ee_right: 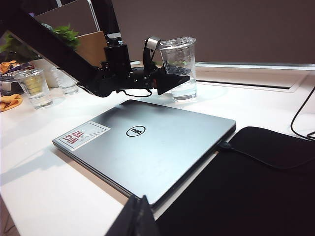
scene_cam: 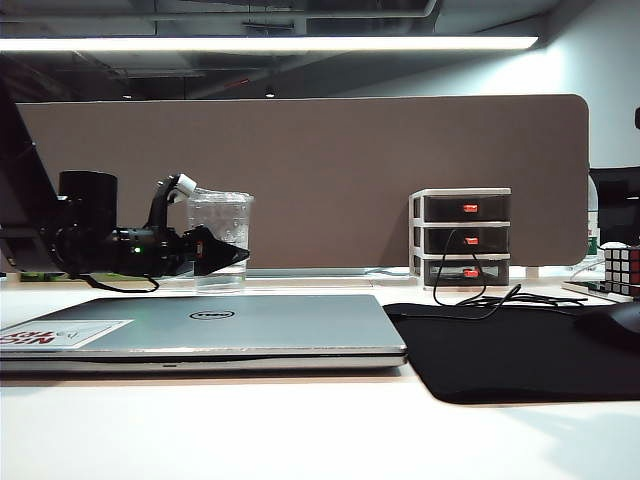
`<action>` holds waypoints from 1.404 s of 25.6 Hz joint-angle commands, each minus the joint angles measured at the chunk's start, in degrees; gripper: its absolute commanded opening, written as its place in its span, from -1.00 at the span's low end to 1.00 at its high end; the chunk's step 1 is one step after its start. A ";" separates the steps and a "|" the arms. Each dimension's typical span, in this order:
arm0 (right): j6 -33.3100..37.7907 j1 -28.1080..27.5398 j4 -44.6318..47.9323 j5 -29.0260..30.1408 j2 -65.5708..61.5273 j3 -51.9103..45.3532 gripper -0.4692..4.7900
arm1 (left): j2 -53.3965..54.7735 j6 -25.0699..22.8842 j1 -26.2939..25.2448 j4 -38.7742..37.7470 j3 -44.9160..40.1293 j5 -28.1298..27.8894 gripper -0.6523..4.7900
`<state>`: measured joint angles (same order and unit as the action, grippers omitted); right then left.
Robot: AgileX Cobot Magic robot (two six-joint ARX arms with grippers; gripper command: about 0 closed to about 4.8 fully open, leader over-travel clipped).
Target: Pick up the coffee cup and place it on the right side of the laptop.
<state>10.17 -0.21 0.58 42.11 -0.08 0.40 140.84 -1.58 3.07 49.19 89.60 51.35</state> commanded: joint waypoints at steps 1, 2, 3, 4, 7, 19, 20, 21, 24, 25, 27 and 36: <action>-0.13 -0.02 0.74 0.02 0.11 -0.37 -0.82 | 0.83 0.07 0.52 0.55 1.62 -1.31 1.00; -0.13 -0.02 0.74 0.02 0.11 -0.37 -0.82 | 1.03 -0.09 0.61 0.63 1.86 -2.64 1.00; -0.15 -0.02 0.74 0.02 0.11 -0.37 -0.82 | 1.11 -0.11 0.70 0.63 1.86 -3.15 1.00; -0.13 -0.02 0.74 0.02 0.11 -0.37 -0.82 | 1.27 -0.11 0.74 0.63 1.88 -4.15 1.00; -0.13 -0.02 0.74 0.02 0.11 -0.37 -0.82 | 2.03 -0.07 0.90 0.63 2.84 -4.79 1.00; -0.15 0.00 0.74 0.02 0.11 -0.37 -0.82 | 2.43 -1.64 1.51 1.84 4.17 -5.31 1.00; -0.15 -0.02 0.72 0.02 0.11 -0.37 -0.82 | 2.43 -1.64 1.51 2.60 4.20 -5.31 1.00; -0.15 0.00 0.72 0.02 0.11 -0.37 -0.82 | 2.43 -1.60 1.51 4.24 4.20 -5.31 1.00; -0.15 -0.02 0.72 0.02 0.11 -0.37 -0.82 | 2.43 -1.40 1.51 4.76 4.66 -5.33 1.00; -0.13 0.00 0.72 0.02 0.11 -0.37 -0.82 | 2.43 -1.36 1.51 4.79 4.85 -5.27 1.00; -0.13 0.00 0.72 0.02 0.11 -0.37 -0.82 | 2.40 -1.18 1.51 5.09 4.98 -5.27 1.00; -0.35 -0.02 0.74 0.02 0.11 -0.37 -0.82 | 2.43 -1.22 1.81 3.61 9.42 -6.67 1.00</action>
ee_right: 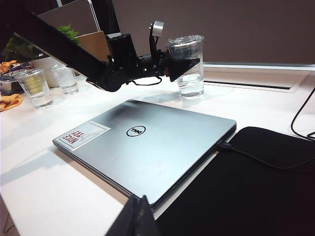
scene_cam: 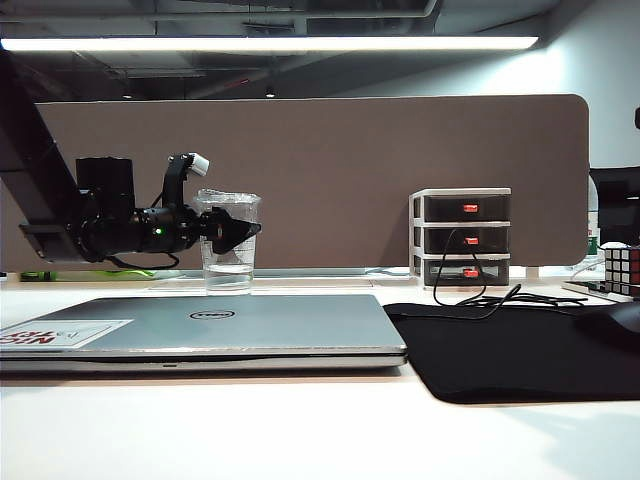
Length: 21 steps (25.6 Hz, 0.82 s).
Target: Pick up the coffee cup and place it on the right side of the laptop.
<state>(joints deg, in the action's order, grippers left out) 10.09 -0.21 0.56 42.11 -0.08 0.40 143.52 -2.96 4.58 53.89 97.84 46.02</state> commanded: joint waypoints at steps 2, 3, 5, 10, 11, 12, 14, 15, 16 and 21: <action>-0.28 0.00 0.76 0.02 0.11 -0.37 -0.82 | -0.26 -0.04 0.42 -1.38 1.33 -1.44 1.00; -0.28 -0.02 0.76 0.02 0.11 -0.37 -0.82 | -0.26 -0.04 0.44 -1.51 1.33 -1.44 1.00; -0.28 -0.02 0.76 0.02 0.11 -0.37 -0.82 | -0.26 -0.07 0.66 -1.55 1.33 -1.90 1.00; -0.26 0.00 0.76 0.02 0.11 -0.37 -0.82 | -0.26 -0.07 0.83 -1.57 1.33 -2.97 0.96; -0.26 0.00 0.76 0.02 0.11 -0.37 -0.82 | -0.26 -0.07 0.83 -1.57 1.33 -2.97 0.85; -0.26 -0.02 0.74 0.02 0.11 -0.37 -0.82 | -0.26 -0.09 0.83 -1.57 1.33 -2.97 0.79; -0.26 0.00 0.76 0.02 0.11 -0.37 -0.82 | -0.26 -0.07 0.83 -1.55 1.33 -2.93 0.67; -0.26 0.00 0.74 0.02 0.11 -0.37 -0.82 | -0.26 -0.07 0.83 -1.55 1.33 -2.89 0.52; -0.26 0.00 0.74 0.02 0.11 -0.37 -0.82 | -0.26 -0.04 0.83 -1.55 1.33 -2.89 0.47; -0.26 0.00 0.72 0.02 0.11 -0.37 -0.82 | -0.28 0.24 1.09 -0.57 1.33 0.33 0.44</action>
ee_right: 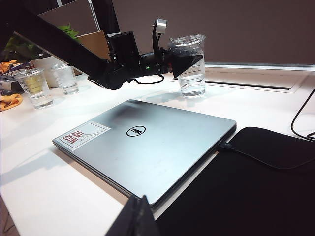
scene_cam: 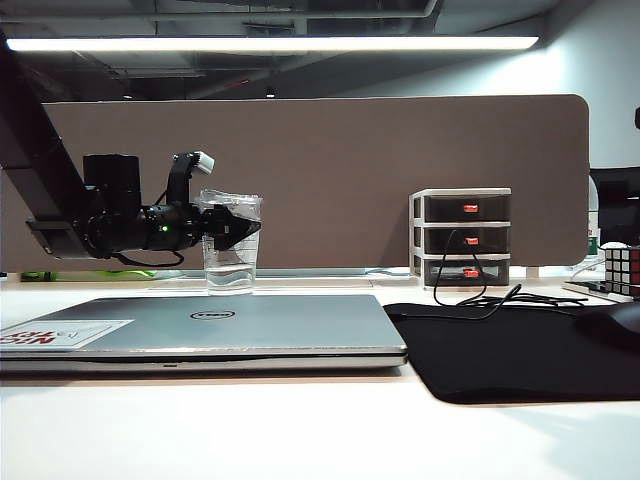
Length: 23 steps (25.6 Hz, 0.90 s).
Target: Pick up the coffee cup and place it on the right side of the laptop.
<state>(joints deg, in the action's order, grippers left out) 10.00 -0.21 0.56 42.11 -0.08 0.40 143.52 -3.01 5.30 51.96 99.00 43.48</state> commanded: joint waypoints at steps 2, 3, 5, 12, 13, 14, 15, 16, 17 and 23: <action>-0.20 -0.02 0.72 0.02 0.11 -0.37 -0.82 | -0.33 0.37 1.05 3.08 0.17 5.66 0.44; -0.17 0.00 0.72 0.04 0.11 -0.37 -0.82 | -0.52 0.76 1.86 4.46 0.26 7.41 0.44; -0.17 0.00 0.72 0.02 0.11 -0.37 -0.82 | -0.96 1.36 3.23 4.79 0.57 7.74 0.44; -0.20 0.00 -1.68 0.24 0.11 -0.37 -0.82 | -4.39 2.12 10.60 5.11 0.57 8.00 0.44; -0.20 0.00 -2.14 0.20 0.11 -0.37 -0.82 | -4.79 2.80 11.21 5.14 0.57 8.09 0.44; -0.22 -0.02 -2.99 0.02 0.11 -0.37 -0.82 | -5.79 4.42 12.59 5.14 0.52 8.46 0.44; -0.50 -0.02 -3.50 0.02 0.11 -0.37 -0.82 | -6.23 5.16 13.22 5.11 0.50 8.72 0.44; -0.98 0.00 -4.22 0.04 0.11 -0.37 -0.82 | -7.02 5.46 14.45 5.05 0.50 10.03 0.44; -1.05 0.00 -4.46 0.04 0.11 -0.37 -0.82 | -7.41 5.46 15.15 4.68 0.50 10.80 0.44; -1.09 0.00 -4.59 0.26 0.11 -0.37 -0.82 | -8.22 6.21 20.24 0.28 0.42 13.53 0.44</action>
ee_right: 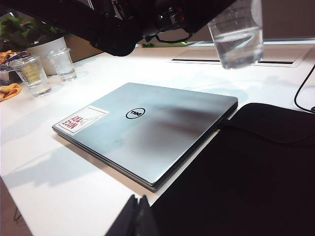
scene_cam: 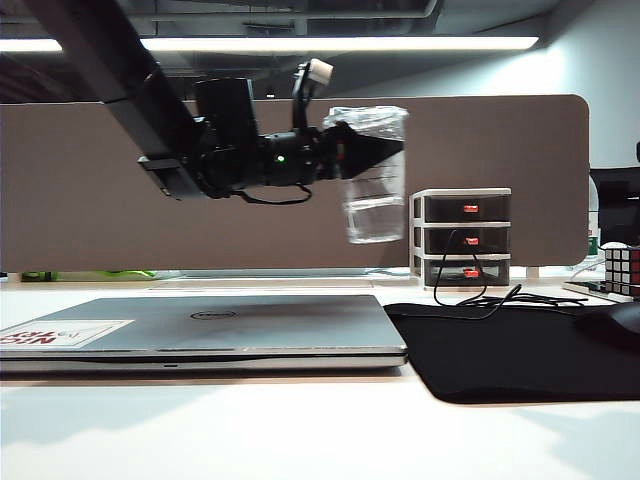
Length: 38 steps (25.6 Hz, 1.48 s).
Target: Pick up the coffee cup and place it on the right side of the laptop.
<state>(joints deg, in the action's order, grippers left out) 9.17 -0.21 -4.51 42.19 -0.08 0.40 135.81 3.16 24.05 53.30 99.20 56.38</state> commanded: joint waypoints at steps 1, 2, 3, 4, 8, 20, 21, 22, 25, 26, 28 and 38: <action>-0.24 0.00 0.48 0.17 0.11 -0.37 -0.82 | -0.42 -0.90 2.67 -2.62 0.22 0.68 0.44; -0.24 0.00 0.48 0.17 0.11 -0.37 -0.82 | -0.42 -1.05 3.39 -3.21 0.22 0.81 0.44; -0.24 0.00 0.46 0.17 0.11 -0.37 -0.82 | -0.42 -1.05 4.57 -3.32 0.22 1.49 0.44; -0.24 0.00 0.48 0.17 0.11 -0.37 -0.82 | -0.42 -1.11 5.29 -3.37 0.22 1.68 0.44; -0.26 0.00 0.48 0.17 0.11 -0.37 -0.82 | -0.35 -1.46 8.70 -3.96 0.22 3.37 0.44; -0.68 0.00 0.42 0.33 0.11 -0.37 -0.82 | 3.72 -4.74 13.07 -5.55 -1.44 11.52 0.44; -0.68 0.00 0.44 0.35 0.11 -0.37 -0.82 | 3.87 -4.90 13.07 -5.51 -1.46 11.89 0.44; -0.77 0.00 0.42 0.35 0.11 -0.37 -0.82 | 3.89 -4.92 13.16 -5.62 -1.46 11.89 0.44; -0.94 0.00 0.44 0.35 0.11 -0.37 -0.82 | 4.22 -5.38 13.35 -5.68 -1.44 12.50 0.44; -1.36 0.00 0.42 0.35 0.11 -0.37 -0.82 | 4.26 -5.75 13.35 -5.79 -1.46 13.33 0.44; -1.73 0.00 0.42 0.35 0.11 -0.37 -0.82 | 4.26 -5.77 13.38 -6.14 -1.46 13.40 0.44; -1.73 0.00 0.42 0.35 0.11 -0.37 -0.82 | 4.37 -6.23 13.46 -7.96 -1.46 13.51 0.49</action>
<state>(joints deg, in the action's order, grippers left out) 7.68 -0.21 -4.62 42.28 -0.08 0.40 140.31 -2.39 37.28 45.45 97.56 69.45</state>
